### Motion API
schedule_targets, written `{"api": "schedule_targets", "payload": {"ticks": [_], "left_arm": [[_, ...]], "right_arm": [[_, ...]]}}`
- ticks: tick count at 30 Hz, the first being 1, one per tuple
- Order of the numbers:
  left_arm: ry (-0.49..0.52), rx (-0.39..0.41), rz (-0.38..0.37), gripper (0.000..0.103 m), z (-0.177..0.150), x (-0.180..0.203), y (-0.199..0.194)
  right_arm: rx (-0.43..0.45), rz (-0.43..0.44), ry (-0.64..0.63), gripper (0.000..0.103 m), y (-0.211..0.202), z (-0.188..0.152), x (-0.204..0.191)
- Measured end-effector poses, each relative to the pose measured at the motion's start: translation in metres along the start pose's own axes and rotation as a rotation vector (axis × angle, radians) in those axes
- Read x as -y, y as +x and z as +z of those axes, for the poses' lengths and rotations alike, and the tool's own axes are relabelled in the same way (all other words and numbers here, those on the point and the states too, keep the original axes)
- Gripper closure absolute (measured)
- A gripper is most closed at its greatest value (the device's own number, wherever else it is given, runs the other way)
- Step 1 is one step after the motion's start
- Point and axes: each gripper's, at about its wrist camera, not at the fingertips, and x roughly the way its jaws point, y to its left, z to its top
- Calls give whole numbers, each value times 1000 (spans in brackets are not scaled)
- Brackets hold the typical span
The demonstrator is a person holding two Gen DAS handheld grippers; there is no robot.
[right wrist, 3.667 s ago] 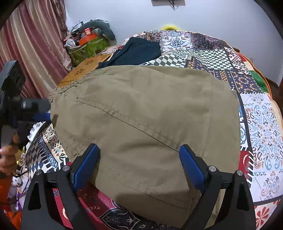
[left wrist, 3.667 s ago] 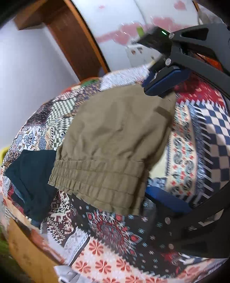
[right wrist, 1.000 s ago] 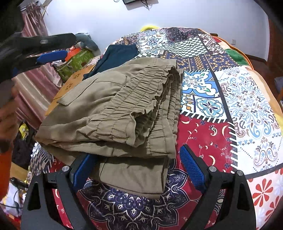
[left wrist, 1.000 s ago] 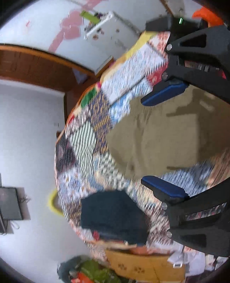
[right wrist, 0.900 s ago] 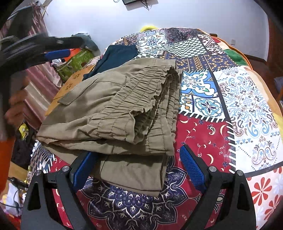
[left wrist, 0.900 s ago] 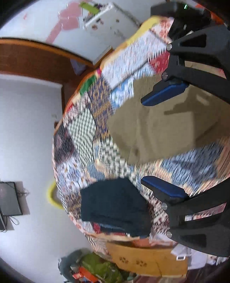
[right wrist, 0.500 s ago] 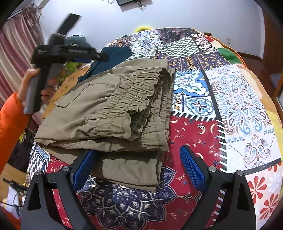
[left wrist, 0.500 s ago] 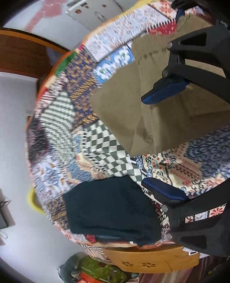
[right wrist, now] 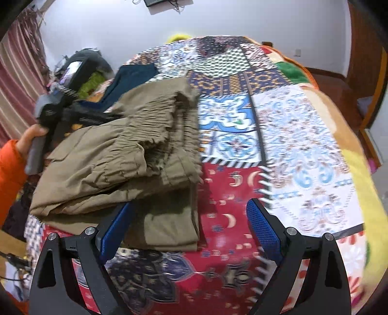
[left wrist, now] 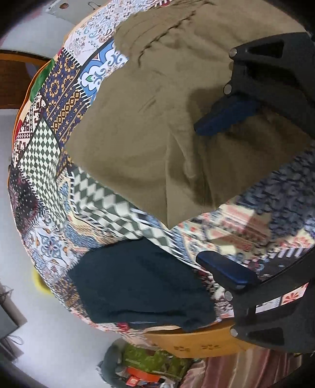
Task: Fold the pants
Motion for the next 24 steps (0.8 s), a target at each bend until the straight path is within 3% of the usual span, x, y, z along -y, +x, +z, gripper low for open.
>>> {"api": "schedule_targets", "payload": {"ticks": [8, 16, 24], "left_arm": [[-109, 0, -33, 0, -59, -23, -30], [-178, 80, -16, 0, -123, -17, -83], [-267, 133, -97, 1, -133, -26, -102]], "right_arm": [[38, -64, 7, 11, -25, 0, 14], [92, -71, -16, 11, -41, 3, 2], [133, -14, -39, 11, -48, 2, -24]]}}
